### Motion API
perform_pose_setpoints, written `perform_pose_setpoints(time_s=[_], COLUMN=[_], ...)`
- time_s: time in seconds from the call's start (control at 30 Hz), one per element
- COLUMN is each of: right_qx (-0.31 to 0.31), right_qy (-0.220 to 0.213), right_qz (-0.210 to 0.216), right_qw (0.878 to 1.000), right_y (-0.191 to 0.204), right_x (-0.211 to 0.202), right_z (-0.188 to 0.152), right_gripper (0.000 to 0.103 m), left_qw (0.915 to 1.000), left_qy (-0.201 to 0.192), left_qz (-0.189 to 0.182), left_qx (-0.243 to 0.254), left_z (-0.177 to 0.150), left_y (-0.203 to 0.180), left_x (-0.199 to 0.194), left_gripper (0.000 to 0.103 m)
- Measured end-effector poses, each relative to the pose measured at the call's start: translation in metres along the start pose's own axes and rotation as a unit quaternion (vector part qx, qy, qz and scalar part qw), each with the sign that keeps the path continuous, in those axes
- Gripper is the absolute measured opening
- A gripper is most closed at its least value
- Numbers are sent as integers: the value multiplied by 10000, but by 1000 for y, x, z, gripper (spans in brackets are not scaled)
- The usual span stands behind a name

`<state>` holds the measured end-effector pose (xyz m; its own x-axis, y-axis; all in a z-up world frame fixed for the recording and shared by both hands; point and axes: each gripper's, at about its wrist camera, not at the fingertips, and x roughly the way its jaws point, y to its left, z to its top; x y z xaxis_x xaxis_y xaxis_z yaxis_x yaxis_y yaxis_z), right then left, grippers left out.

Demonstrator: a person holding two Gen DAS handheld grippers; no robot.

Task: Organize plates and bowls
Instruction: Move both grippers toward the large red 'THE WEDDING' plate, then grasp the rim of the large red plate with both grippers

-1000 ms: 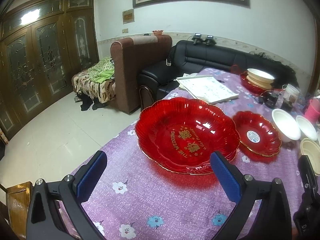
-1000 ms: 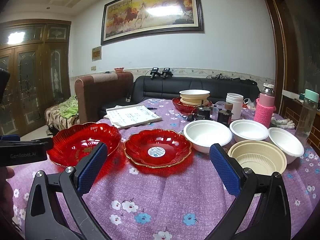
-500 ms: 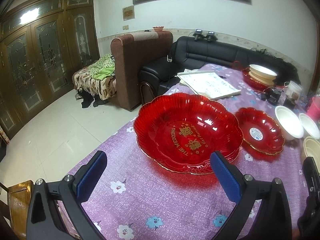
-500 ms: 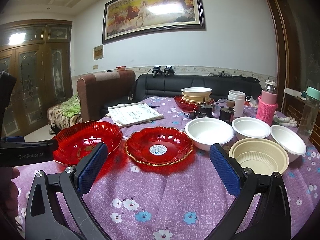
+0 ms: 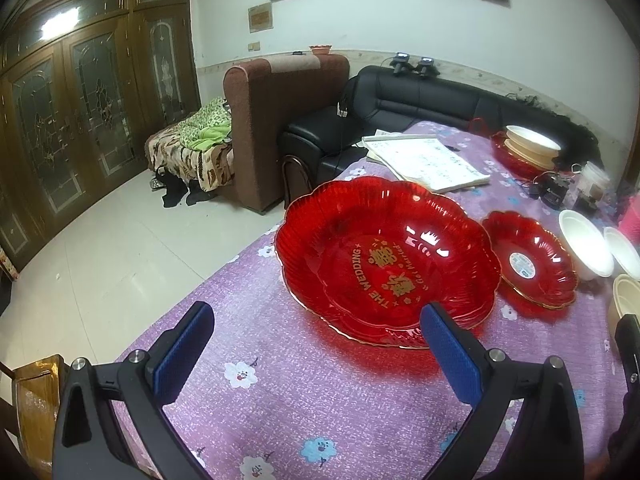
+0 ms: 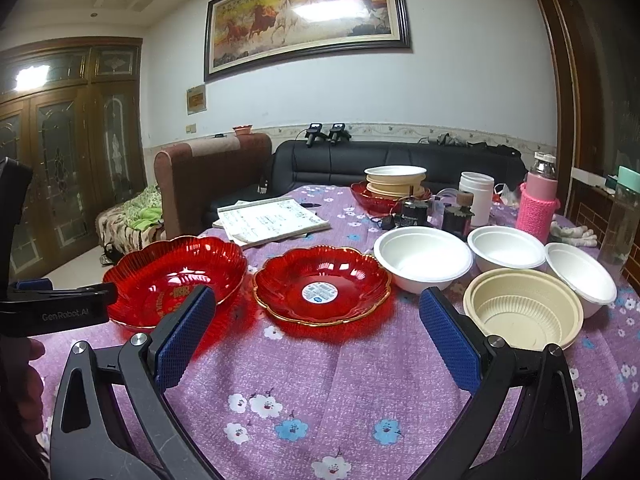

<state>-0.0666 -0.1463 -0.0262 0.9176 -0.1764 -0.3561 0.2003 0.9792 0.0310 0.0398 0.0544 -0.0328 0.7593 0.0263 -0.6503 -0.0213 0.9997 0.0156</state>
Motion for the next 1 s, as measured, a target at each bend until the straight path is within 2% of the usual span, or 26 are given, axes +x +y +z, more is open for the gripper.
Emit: perform_pose_setpoints(time_s=[0.23,0.4,0.57,0.73,0.9,1.0], right_qx=[40,480,1253,1445,1746,2039], right_qy=[36,424,1007,1502,1981,2254], right_qz=[153,497,868,912,926,1099], right_qw=[9999,9967,9832,9738,9600,9463], right_y=[14,23,30,41,45,44], right_x=[2,22,54,81,103,116], right_z=[15,27,28,21,19,16], right_gripper=[103,103,103,103,103,103], left_qw=[10000,9999,9994,9983,9966,9947], left_qy=[51,26,2,143,579,940], left_qz=[-16,99,315,561,581,399], left_qx=[-48,-89,-128,-105,-79,-152], left_z=[0,6,16,32,44,45], left_y=[10,24,42,56,58,58], left_x=[4,6,13,30,55,70], left_gripper=[103,103,103,103,103,103])
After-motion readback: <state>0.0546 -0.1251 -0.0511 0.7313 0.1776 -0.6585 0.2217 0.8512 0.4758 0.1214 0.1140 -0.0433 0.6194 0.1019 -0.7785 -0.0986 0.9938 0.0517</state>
